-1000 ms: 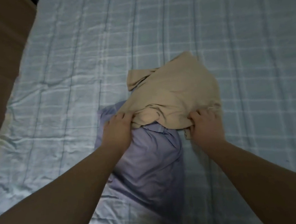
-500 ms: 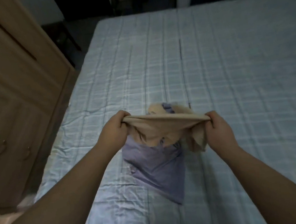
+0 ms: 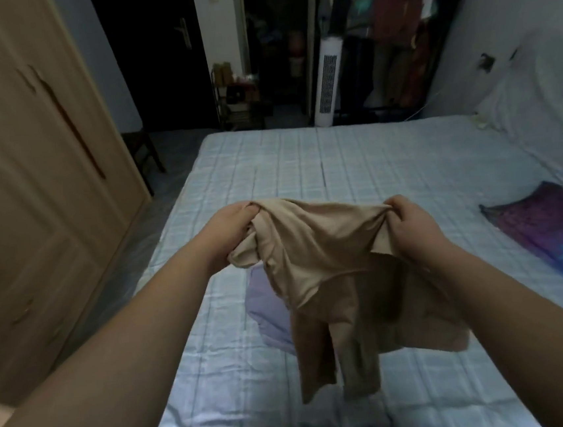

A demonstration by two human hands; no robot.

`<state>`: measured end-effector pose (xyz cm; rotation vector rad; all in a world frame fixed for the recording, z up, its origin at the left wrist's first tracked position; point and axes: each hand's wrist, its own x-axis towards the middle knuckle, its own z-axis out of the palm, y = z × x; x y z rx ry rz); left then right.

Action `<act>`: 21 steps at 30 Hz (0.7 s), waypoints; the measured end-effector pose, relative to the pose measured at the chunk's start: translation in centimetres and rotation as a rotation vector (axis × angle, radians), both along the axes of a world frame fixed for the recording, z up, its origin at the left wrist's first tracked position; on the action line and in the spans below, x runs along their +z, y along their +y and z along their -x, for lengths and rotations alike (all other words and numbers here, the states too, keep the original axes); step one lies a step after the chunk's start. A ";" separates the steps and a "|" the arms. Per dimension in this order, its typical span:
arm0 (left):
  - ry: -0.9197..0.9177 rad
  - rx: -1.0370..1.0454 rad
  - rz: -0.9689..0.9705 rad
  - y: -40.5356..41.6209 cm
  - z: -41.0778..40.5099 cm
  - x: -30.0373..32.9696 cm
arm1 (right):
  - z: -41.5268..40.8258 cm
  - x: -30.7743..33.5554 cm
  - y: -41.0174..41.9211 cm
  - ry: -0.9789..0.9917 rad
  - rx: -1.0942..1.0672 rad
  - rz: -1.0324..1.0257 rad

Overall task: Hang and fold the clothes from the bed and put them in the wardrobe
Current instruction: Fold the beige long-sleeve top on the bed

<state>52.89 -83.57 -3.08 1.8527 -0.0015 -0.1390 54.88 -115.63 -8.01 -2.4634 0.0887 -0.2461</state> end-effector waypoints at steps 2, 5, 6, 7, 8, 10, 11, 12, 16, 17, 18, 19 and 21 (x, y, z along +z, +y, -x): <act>0.050 0.000 0.104 -1.1 0.9 1.7 | 0.9 1.1 0.7 0.002 -0.009 -0.007; 0.082 -0.009 0.265 -2.6 1.8 3.4 | 3.1 2.3 3.7 -0.059 0.060 -0.075; 0.100 -0.011 0.332 -3.0 1.9 3.7 | 4.1 2.5 5.0 -0.039 0.103 -0.135; 0.124 -0.013 0.390 -3.4 2.1 3.9 | 5.1 2.2 6.4 0.012 0.159 -0.206; 0.140 -0.014 0.417 -3.6 2.1 3.9 | 6.3 2.2 7.8 0.082 0.211 -0.245; 0.161 -0.017 0.448 -3.7 2.1 3.8 | 8.4 1.4 9.9 0.218 0.322 -0.285; 0.167 -0.015 0.461 -3.7 2.1 3.8 | 9.3 1.0 10.8 0.263 0.380 -0.305; 0.163 -0.013 0.456 -3.5 1.9 3.8 | 10.0 0.6 11.5 0.288 0.424 -0.285; 0.149 -0.053 0.413 -2.1 1.7 4.4 | 9.6 -0.2 12.4 0.218 0.315 -0.232; 0.140 -0.063 0.391 -1.6 1.7 4.6 | 8.9 -0.2 12.3 0.173 0.236 -0.228; 0.117 -0.056 0.336 -1.1 1.7 4.8 | 8.3 0.1 12.0 0.151 0.160 -0.244; 0.086 -0.045 0.255 -0.5 1.7 5.1 | 7.6 0.4 11.6 0.126 0.104 -0.299; 0.019 -0.020 0.051 1.0 2.0 5.5 | 6.8 1.8 10.6 0.076 0.046 -0.408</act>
